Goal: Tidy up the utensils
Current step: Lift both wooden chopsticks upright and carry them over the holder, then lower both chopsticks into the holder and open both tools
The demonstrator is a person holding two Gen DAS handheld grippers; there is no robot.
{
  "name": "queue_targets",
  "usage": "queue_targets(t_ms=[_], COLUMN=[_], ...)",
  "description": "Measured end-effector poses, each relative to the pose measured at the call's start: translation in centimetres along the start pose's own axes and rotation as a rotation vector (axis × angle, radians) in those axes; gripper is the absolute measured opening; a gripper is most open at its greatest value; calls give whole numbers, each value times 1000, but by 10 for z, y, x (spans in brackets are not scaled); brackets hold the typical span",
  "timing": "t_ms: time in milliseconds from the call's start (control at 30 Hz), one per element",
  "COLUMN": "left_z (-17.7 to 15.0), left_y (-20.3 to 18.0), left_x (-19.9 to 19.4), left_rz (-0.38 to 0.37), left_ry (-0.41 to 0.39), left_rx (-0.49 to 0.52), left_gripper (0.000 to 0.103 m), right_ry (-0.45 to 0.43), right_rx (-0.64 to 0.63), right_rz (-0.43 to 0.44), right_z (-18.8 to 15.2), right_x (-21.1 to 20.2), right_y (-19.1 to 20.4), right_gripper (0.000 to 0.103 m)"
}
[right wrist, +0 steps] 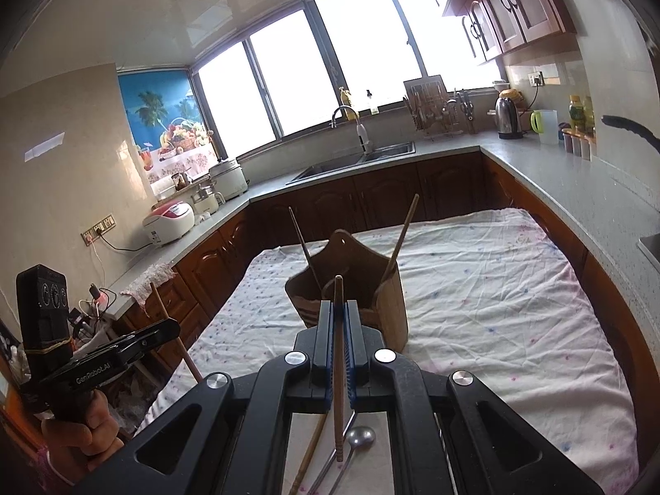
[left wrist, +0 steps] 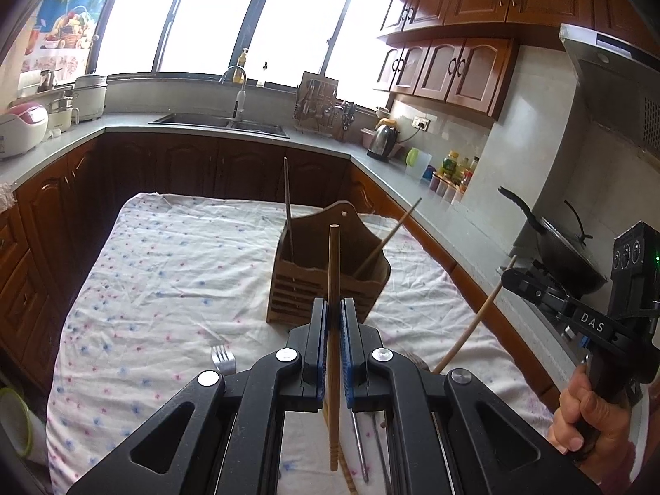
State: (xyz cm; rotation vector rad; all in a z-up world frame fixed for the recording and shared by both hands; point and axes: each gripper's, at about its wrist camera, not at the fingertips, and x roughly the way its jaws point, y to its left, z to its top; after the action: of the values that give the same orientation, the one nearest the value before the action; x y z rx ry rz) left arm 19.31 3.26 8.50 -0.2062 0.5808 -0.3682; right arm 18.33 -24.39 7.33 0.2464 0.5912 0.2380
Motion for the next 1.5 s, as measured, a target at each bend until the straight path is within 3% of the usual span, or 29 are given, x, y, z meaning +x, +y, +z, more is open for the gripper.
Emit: queue_targets(t_ms=[400,800,1000,1233,1500], left_z=[26,78,99,93,59], left_y=[13,24,29,34,44], left_x=[11,34,68,121,179], left_rz=[2,26,65,97,124], left_ry=[-64,-224,-283,-286,-258], left_rx=[-17,-16,-20,-38,-110], left_gripper=[4,4,4,4,4], right_ry=[-60,-196,-232,-205,-153], right_rx=[-15,-21,-15,-3,39], right_rz=[12,2,-20,-46,-59], right_z=[36,107,129,114,74], right_x=[11,24,41,75,109], right_y=[6,0,-10,-24,-41], right_gripper=[5,5,5,5,5])
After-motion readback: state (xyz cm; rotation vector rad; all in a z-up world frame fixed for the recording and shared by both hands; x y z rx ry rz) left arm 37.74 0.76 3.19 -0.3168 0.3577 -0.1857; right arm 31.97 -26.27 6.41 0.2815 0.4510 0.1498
